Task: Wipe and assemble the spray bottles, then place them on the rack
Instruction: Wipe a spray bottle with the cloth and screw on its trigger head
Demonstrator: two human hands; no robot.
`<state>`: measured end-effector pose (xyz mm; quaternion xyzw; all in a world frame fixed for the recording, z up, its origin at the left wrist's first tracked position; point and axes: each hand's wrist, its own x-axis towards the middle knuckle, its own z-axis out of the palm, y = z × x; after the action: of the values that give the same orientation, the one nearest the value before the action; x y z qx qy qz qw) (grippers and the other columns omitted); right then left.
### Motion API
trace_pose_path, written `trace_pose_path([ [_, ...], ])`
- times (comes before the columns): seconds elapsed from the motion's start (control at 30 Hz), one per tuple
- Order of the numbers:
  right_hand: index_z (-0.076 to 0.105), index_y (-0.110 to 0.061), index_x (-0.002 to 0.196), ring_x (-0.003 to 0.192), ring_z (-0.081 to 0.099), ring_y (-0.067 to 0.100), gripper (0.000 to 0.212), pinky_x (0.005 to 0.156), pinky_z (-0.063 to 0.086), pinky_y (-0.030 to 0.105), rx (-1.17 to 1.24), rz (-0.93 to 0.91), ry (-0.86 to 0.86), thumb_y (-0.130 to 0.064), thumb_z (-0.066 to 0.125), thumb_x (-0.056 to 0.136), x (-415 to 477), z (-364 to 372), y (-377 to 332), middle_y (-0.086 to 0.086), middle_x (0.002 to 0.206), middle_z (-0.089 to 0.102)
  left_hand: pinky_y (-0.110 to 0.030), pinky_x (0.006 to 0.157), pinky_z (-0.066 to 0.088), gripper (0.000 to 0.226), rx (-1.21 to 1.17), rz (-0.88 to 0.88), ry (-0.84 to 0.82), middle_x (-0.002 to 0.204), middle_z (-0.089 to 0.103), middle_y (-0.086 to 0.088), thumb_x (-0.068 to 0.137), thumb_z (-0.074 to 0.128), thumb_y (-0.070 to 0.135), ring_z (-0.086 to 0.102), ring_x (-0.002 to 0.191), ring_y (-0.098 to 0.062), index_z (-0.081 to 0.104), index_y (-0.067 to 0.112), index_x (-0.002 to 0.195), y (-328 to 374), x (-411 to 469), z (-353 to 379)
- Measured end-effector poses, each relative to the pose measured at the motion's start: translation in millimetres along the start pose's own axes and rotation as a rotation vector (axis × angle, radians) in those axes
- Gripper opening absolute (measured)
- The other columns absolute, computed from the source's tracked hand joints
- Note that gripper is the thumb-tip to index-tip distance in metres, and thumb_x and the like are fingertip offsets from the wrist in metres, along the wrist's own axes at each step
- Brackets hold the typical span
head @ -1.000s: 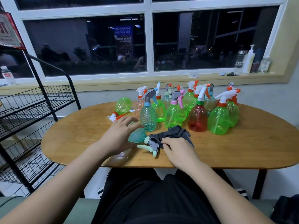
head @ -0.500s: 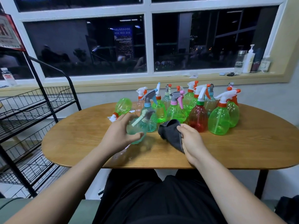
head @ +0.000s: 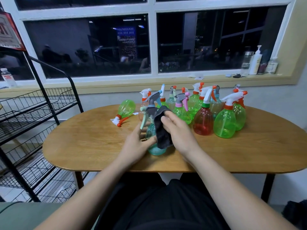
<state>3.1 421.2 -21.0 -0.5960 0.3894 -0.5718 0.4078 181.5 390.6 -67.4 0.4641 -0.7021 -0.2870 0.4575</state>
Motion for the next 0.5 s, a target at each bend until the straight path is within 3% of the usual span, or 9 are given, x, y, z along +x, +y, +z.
trace_pose_path([
  [0.07, 0.051, -0.023, 0.156, 0.147, 0.048, 0.006, 0.060, 0.128, 0.034, 0.043, 0.004, 0.033, -0.033, -0.044, 0.058, 0.100, -3.2, 4.4, 3.4, -0.004, 0.155, 0.059, -0.042, 0.100, 0.060, 0.066, 0.000, -0.004, -0.007, 0.125, 0.071, 0.007, 0.083, 0.081, 0.047, 0.071, 0.111, -0.003, 0.055, 0.035, 0.142, 1.2, -2.0, 0.4],
  [0.17, 0.030, -0.022, 0.167, 0.150, 0.033, -0.005, 0.066, 0.130, 0.024, 0.033, -0.080, 0.031, -0.040, -0.038, 0.056, 0.109, -5.7, 6.2, 13.9, -0.014, 0.167, 0.035, -0.038, 0.102, 0.058, 0.058, 0.004, 0.013, 0.013, 0.127, 0.070, 0.010, 0.092, 0.083, 0.029, 0.069, 0.110, 0.001, 0.054, 0.036, 0.142, 2.0, -4.3, 2.6],
  [0.33, 0.031, -0.027, 0.167, 0.155, 0.031, 0.003, 0.066, 0.131, 0.023, 0.037, -0.186, 0.084, -0.015, -0.048, 0.054, 0.109, -8.8, 1.8, 34.2, -0.013, 0.168, 0.036, -0.040, 0.100, 0.060, 0.070, -0.022, -0.002, 0.028, 0.125, 0.073, 0.011, 0.079, 0.080, 0.062, 0.071, 0.112, -0.004, 0.055, 0.040, 0.141, 4.8, -6.3, 5.3],
  [0.43, 0.051, -0.034, 0.155, 0.142, 0.048, -0.002, 0.054, 0.127, 0.033, 0.041, -0.179, 0.167, -0.031, -0.056, 0.054, 0.106, -14.2, -4.3, 45.7, -0.020, 0.154, 0.055, -0.039, 0.102, 0.058, 0.066, -0.023, -0.034, 0.028, 0.124, 0.074, 0.012, 0.082, 0.076, 0.062, 0.071, 0.113, -0.004, 0.056, 0.040, 0.140, 5.3, -7.2, 8.6],
  [0.5, 0.066, -0.026, 0.138, 0.114, 0.062, -0.011, 0.048, 0.121, 0.040, 0.037, -0.160, 0.221, -0.036, -0.059, 0.054, 0.105, -17.7, -6.9, 48.9, -0.019, 0.121, 0.073, -0.028, 0.097, 0.056, 0.056, 0.012, -0.035, 0.042, 0.119, 0.074, 0.016, 0.089, 0.076, 0.057, 0.069, 0.110, 0.002, 0.056, 0.038, 0.138, 8.3, -9.1, 12.1],
])
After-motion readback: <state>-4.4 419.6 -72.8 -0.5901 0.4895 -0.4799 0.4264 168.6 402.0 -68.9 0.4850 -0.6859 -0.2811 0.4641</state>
